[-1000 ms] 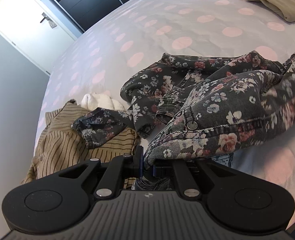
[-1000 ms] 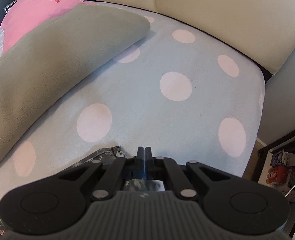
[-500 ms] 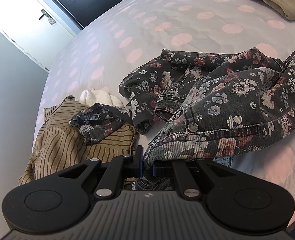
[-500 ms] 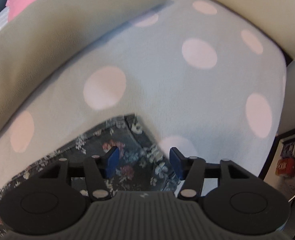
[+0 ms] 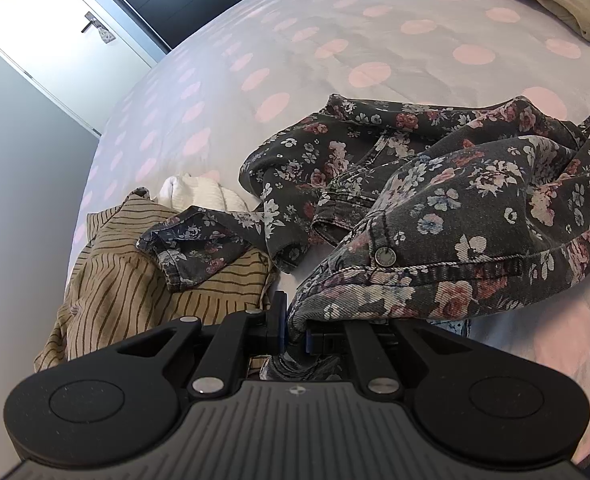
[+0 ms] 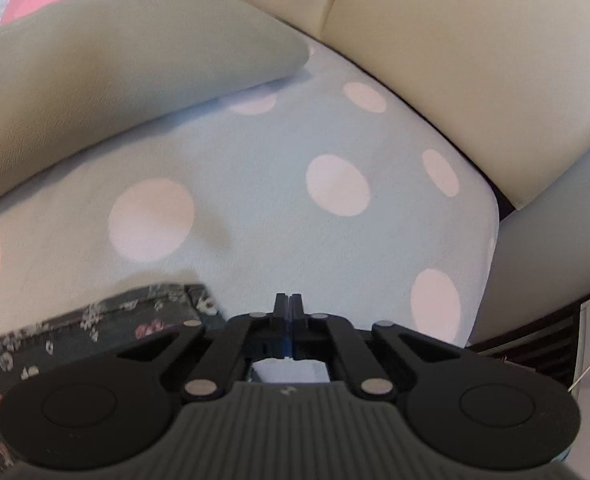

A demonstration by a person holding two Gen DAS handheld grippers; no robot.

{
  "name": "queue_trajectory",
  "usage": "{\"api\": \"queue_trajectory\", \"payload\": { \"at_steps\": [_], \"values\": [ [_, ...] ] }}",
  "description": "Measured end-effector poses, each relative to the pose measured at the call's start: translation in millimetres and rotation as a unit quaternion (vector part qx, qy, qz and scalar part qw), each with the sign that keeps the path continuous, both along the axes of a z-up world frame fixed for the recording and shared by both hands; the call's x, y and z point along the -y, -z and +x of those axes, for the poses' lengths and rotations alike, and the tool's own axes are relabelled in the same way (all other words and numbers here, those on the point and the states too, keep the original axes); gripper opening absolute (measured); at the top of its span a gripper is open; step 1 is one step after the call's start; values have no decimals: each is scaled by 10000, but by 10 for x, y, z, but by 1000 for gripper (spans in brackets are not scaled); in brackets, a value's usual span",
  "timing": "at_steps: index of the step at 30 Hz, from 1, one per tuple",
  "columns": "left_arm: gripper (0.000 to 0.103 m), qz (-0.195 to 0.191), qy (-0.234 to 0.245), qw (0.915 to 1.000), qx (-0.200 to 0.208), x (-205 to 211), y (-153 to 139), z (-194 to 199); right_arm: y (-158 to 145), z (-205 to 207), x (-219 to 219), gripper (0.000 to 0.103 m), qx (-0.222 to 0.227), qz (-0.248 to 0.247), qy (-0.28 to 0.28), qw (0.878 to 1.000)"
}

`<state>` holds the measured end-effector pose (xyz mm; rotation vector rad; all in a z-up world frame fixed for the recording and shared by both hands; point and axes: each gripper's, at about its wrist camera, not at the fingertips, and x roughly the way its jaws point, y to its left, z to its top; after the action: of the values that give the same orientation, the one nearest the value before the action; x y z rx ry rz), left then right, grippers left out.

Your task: Fold clothes

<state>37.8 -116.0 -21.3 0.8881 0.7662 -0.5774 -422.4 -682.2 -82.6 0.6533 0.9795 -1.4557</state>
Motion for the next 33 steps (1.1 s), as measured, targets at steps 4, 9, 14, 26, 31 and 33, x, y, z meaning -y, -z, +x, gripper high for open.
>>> {"api": "queue_trajectory", "payload": {
  "at_steps": [4,9,14,26,31,33],
  "values": [
    [6,78,60,9999,-87,-14,13,-17,-34,9,16,1,-54,-211,-34,9998],
    [6,219,230,9988,-380,-55,15,-96,-81,104,-39,4,-53,-324,-155,9993],
    [7,343,518,9951,-774,-138,13,-280,-143,248,-56,8,21,-412,-306,9987],
    [29,-727,643,9779,-1854,-426,-317,-418,-345,910,-331,37,435,-431,-1314,9894],
    [44,-1517,704,9643,-2053,-515,-625,-341,-385,1334,-569,41,621,-255,-1862,9802],
    [46,-1773,658,9610,-2018,-527,-713,-265,-378,1535,-694,42,714,-154,-2085,9753]
  ]
}}
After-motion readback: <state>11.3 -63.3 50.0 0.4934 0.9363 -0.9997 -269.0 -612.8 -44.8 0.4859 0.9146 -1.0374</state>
